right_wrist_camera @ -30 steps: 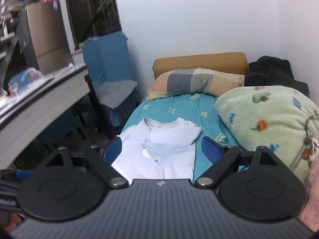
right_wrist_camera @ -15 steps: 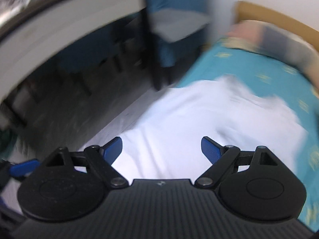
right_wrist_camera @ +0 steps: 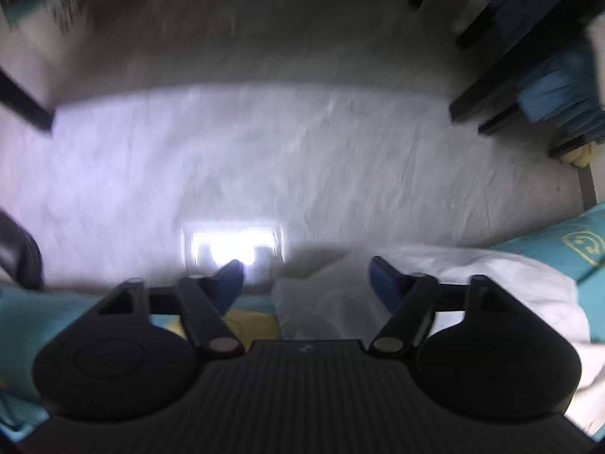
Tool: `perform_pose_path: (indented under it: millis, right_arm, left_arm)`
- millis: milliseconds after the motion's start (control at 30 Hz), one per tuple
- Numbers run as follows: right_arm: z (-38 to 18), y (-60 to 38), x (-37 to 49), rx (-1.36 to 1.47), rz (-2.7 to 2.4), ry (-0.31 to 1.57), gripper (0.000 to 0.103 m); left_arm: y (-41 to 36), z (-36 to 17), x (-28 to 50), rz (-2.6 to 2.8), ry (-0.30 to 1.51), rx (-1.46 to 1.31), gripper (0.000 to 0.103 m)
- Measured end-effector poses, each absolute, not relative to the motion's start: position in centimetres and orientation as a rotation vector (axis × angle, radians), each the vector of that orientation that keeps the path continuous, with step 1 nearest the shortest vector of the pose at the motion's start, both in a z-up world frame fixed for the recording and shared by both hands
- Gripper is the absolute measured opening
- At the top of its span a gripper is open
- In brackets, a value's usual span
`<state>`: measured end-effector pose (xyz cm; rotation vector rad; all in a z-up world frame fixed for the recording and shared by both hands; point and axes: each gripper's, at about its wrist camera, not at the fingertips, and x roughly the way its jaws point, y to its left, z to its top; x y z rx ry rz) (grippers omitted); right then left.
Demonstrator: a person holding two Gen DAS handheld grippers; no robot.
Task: Fold clothes
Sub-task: 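Grasp the other T-shirt side with the right gripper and fold it inward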
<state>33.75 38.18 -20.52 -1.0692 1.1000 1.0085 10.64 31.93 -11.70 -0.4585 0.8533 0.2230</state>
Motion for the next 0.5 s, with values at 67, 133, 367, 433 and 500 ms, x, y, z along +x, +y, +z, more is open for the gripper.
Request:
perform_pose_path:
  millis: [67, 133, 367, 433, 500]
  right_arm:
    - [-21.9, 38.4, 33.2, -1.154, 0.997, 1.116, 0.064]
    - [-21.8, 38.0, 32.9, -1.172, 0.983, 1.083, 0.023]
    - [-12.2, 33.9, 32.9, -0.809, 0.892, 0.853, 0.007]
    - [-8.5, 31.1, 32.7, -0.683, 0.834, 0.771, 0.007]
    - [-4.9, 27.5, 32.6, -0.544, 0.772, 0.700, 0.007]
  left_arm:
    - [32.3, -12.0, 10.5, 0.228, 0.858, -0.466, 0.102]
    - [32.4, -12.1, 10.5, 0.230, 0.861, -0.472, 0.102]
    - [31.7, -10.9, 10.1, 0.219, 0.751, -0.517, 0.101]
    - [30.8, -10.4, 9.6, 0.153, 0.739, -0.520, 0.101]
    - [29.9, -9.8, 9.2, 0.086, 0.726, -0.522, 0.101]
